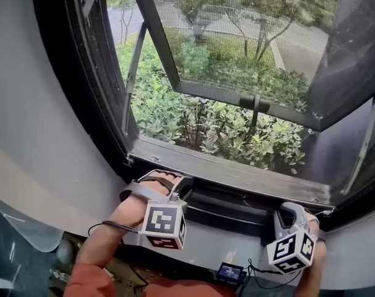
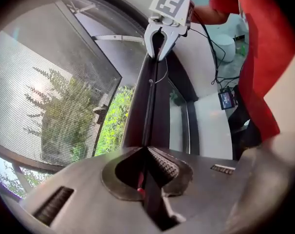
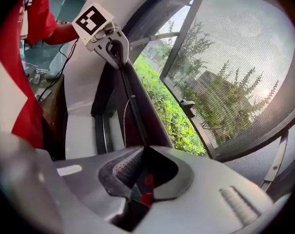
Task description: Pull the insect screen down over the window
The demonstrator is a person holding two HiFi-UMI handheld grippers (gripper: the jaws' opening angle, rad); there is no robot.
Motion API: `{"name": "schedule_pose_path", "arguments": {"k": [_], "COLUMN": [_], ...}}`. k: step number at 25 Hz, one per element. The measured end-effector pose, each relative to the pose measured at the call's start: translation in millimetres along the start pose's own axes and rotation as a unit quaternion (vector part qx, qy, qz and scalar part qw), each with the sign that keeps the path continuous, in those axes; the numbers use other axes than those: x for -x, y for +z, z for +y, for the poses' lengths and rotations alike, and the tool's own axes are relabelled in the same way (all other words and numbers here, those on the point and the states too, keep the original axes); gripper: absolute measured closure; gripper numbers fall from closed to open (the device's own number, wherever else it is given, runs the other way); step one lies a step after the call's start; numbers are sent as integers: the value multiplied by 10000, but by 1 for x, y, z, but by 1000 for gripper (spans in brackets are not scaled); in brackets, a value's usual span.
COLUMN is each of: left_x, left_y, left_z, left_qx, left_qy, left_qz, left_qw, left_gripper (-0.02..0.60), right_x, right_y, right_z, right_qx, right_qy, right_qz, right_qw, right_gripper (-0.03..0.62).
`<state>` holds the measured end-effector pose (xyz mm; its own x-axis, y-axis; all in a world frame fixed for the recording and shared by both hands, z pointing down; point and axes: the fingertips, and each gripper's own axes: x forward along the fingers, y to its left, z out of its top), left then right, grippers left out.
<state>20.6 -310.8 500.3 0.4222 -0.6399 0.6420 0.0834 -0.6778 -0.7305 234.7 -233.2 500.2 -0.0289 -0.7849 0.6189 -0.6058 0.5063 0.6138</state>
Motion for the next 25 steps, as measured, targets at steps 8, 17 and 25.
{"name": "schedule_pose_path", "arguments": {"k": [8, 17, 25], "left_x": [-2, 0, 10], "left_y": [-2, 0, 5], "left_z": [0, 0, -3], "left_qx": [-82, -117, 125], "left_qy": [-107, 346, 383], "left_qz": [10, -174, -448], "left_qw": [9999, 9992, 9982], "left_gripper": [555, 552, 500], "right_x": [-2, 2, 5], "right_y": [2, 1, 2], "right_z": [0, -1, -1], "right_qx": [-118, 45, -154], "right_qy": [-14, -304, -255], "right_qz": [-164, -557, -779], "right_qw": [9998, 9980, 9965], "right_gripper": [545, 534, 508]}}
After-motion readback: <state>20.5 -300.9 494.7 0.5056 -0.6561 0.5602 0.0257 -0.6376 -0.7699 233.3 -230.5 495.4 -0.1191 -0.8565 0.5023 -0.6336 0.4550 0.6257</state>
